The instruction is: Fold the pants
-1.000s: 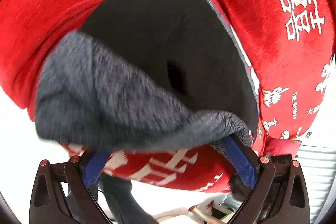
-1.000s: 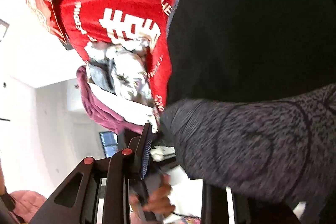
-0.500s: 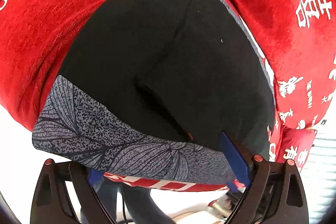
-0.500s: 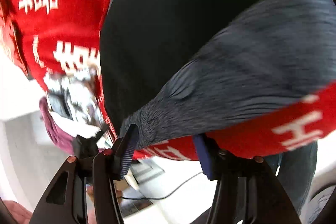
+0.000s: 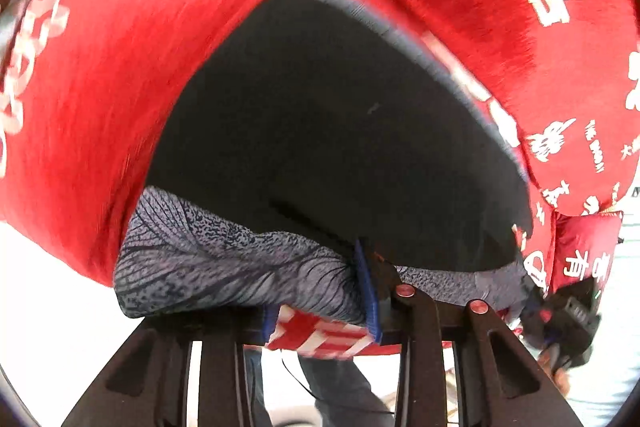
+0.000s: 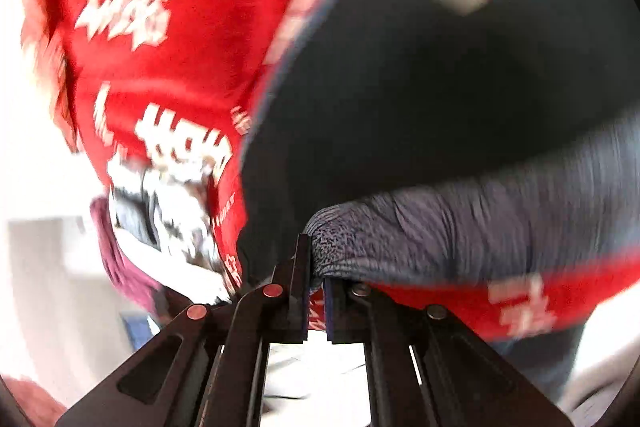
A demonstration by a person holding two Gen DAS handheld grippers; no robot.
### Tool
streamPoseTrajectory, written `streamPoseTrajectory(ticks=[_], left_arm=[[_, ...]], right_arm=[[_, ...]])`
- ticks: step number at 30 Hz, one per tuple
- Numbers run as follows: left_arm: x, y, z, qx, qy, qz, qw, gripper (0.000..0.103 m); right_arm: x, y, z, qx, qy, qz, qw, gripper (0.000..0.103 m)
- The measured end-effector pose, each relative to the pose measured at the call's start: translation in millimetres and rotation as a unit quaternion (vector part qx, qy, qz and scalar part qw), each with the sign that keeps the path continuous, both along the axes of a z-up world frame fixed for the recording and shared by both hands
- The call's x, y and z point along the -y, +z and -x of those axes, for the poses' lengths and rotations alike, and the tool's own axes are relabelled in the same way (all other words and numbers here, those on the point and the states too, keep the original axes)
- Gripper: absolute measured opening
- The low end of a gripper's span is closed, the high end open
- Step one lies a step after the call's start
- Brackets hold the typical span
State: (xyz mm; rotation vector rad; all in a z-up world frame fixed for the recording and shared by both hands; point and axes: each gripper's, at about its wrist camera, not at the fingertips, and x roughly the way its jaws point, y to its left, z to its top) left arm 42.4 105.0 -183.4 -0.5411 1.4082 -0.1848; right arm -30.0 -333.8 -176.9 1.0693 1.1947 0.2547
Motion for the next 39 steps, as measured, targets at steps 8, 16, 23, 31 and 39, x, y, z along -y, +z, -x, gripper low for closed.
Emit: streamPoseTrajectory(ticks=[8,16,23,31,39], left_arm=[[26,29,-112,0.121,0.035,-0.116,0.9852,0.084],[48,-33,-198,0.063,0.093,-0.192,0.9749,0.088],[77,47,-185,0.109,0.049,-0.300,0.9464,0.088],[224,27,-113,0.052,-0.170,-0.159,0.9712,0.088],[384,-24,-50,0.009,-0.315,-0.015,0.9489,0.088]], right_arm=[[18,8,-168,0.006,0.085,0.043,0.995,0.007],[23,-87,-256,-0.078,0.105,0.038,0.991,0.017],[34,-33,-246,0.002,0.135,-0.054,0.989,0.098],[134,9,-104,-0.027,0.052,0.031,0.998,0.095],[216,-19,108,-0.152,-0.114,0.079,0.979,0.082]])
